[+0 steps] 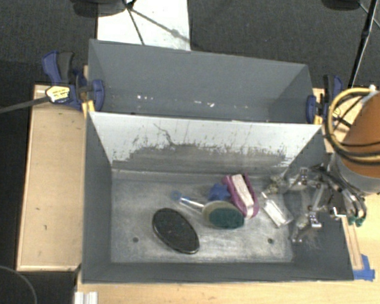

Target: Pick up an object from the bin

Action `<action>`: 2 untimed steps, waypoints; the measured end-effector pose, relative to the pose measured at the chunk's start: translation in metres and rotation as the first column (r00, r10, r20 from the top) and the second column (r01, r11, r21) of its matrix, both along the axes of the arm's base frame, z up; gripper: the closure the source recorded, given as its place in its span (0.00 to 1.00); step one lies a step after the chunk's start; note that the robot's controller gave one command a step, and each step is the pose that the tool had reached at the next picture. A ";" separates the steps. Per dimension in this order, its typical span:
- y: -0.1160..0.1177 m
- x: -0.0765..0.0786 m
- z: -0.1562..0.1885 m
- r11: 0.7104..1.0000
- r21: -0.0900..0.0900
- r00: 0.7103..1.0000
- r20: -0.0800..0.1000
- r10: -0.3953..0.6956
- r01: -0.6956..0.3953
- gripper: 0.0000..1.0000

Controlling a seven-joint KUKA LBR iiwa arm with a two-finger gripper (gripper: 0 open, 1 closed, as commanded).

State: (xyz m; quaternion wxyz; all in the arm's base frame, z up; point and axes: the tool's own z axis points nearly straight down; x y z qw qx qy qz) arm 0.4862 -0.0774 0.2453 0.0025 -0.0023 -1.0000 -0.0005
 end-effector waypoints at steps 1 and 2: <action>-0.049 0.069 -0.174 0.992 0.001 0.991 0.014 -0.130 0.130 0.00; -0.048 0.036 -0.173 0.934 0.001 0.934 0.012 -0.357 0.357 0.00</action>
Offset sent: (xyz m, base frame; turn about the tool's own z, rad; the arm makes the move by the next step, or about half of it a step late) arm 0.0653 -0.0491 -0.1753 0.1303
